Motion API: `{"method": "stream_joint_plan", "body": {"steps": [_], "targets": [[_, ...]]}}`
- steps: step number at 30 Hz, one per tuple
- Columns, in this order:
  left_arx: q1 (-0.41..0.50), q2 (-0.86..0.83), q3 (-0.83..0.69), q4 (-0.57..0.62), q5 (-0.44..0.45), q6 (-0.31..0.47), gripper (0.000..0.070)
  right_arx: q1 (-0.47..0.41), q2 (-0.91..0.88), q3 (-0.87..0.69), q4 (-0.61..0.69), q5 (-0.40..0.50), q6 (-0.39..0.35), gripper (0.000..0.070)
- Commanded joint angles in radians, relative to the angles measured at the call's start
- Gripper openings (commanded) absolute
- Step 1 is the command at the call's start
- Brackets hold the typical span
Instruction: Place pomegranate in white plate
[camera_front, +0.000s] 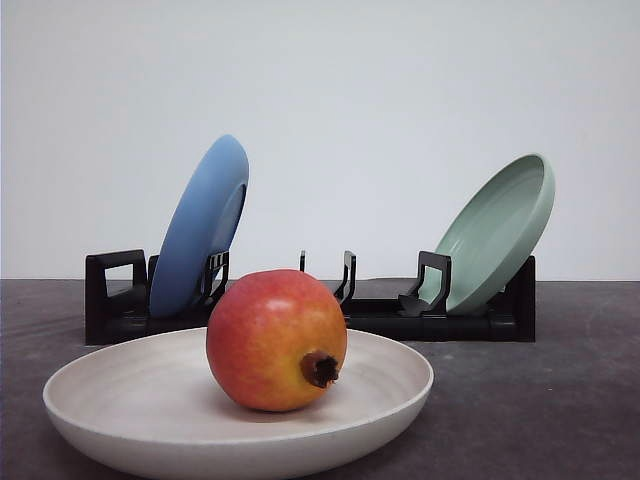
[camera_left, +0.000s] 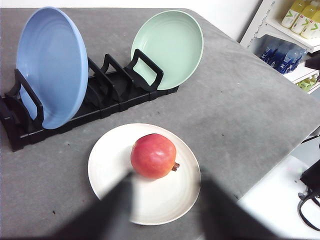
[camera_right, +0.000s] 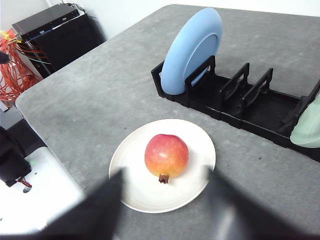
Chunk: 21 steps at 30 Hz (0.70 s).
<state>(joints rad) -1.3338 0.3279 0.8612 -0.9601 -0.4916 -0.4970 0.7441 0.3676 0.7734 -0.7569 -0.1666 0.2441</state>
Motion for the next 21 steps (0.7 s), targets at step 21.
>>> {"method": "stream_joint_plan", "body": {"steps": [21], "targets": [[-0.015, 0.002, 0.012, 0.013, -0.025, 0.021, 0.0, 0.006, 0.002, 0.008, 0.016, 0.011, 0.005, 0.0]]}}
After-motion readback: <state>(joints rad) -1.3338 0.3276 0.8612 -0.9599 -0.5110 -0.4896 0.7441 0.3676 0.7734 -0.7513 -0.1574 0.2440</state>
